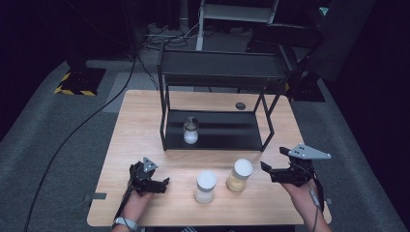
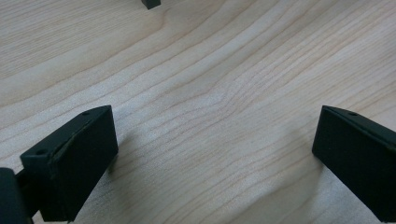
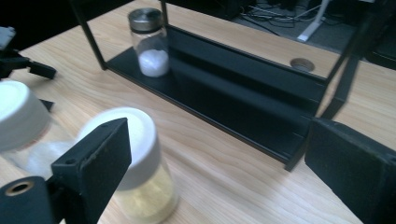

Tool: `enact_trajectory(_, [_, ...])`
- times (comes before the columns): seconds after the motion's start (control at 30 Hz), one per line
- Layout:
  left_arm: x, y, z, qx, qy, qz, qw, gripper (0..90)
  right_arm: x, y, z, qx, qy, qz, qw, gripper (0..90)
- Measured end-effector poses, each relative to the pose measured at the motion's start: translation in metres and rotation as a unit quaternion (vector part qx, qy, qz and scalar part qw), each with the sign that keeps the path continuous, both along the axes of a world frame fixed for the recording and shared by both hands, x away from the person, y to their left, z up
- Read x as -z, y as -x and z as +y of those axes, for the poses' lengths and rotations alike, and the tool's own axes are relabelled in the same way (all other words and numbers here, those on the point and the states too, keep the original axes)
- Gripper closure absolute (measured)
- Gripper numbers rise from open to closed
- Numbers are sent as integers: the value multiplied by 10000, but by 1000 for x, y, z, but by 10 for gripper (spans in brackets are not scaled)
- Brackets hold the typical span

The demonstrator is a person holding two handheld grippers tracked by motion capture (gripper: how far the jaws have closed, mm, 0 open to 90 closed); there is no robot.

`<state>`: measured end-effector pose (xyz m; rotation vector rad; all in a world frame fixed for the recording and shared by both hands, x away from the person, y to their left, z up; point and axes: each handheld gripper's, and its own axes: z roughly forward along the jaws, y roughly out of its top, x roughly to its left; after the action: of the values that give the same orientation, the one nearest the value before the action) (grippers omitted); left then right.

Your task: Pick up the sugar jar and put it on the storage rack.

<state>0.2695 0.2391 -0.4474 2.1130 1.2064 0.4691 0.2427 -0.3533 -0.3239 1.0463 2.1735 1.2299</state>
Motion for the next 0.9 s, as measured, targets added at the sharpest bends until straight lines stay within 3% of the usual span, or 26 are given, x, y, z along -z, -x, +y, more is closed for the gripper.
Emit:
enact_trajectory(0.3, [0,0,0,-6,0,7,10000,2,-9,-2,18,-283,15,-79,9996,71])
enact_trajectory(0.47, [0,0,0,-6,4,3,10000,3,-9,-6,24,-415,-174,7,9990,71])
enact_trajectory(0.9, [0,0,0,-5,2,2,10000,2,-9,-7,50,-563,-256,-31,9981,71])
